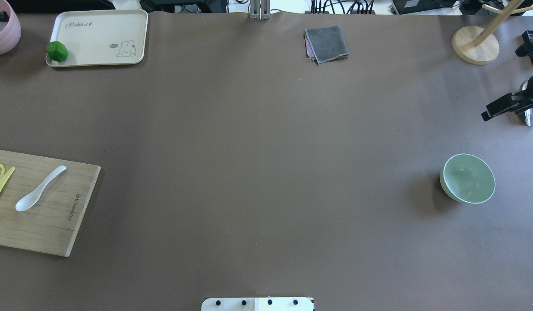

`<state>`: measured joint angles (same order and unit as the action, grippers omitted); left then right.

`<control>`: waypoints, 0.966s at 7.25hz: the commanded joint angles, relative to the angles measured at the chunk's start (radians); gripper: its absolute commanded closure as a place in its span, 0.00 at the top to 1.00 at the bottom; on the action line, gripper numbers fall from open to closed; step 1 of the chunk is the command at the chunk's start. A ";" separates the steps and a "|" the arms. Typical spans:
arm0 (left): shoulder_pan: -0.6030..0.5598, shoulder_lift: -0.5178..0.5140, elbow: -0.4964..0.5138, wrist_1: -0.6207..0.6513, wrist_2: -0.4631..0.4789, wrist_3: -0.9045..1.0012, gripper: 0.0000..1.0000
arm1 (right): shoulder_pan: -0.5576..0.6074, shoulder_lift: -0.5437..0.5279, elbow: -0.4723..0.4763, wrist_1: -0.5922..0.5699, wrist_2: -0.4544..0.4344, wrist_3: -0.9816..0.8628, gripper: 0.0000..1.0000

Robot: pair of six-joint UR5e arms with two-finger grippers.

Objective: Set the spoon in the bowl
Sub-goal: 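Reach the right gripper down to the rim of the pale green bowl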

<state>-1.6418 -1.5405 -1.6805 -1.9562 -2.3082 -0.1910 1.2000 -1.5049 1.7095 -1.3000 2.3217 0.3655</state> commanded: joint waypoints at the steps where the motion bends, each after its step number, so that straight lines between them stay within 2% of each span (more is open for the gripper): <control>1: 0.000 0.013 0.016 -0.053 0.000 -0.016 0.98 | -0.034 -0.100 -0.002 0.198 0.036 0.047 1.00; 2: 0.000 0.014 0.016 -0.053 0.000 -0.018 0.98 | -0.048 -0.180 -0.007 0.322 0.041 0.053 1.00; 3: 0.000 0.013 0.013 -0.053 -0.002 -0.018 0.98 | -0.074 -0.201 -0.036 0.364 0.041 0.082 1.00; 5: 0.000 0.010 0.015 -0.050 -0.002 -0.016 0.98 | -0.137 -0.201 -0.050 0.369 0.038 0.198 1.00; 7: 0.000 0.007 0.015 -0.050 -0.002 -0.018 0.98 | -0.155 -0.196 -0.068 0.369 0.028 0.202 1.00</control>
<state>-1.6414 -1.5313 -1.6662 -2.0067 -2.3100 -0.2076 1.0582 -1.7033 1.6565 -0.9329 2.3527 0.5560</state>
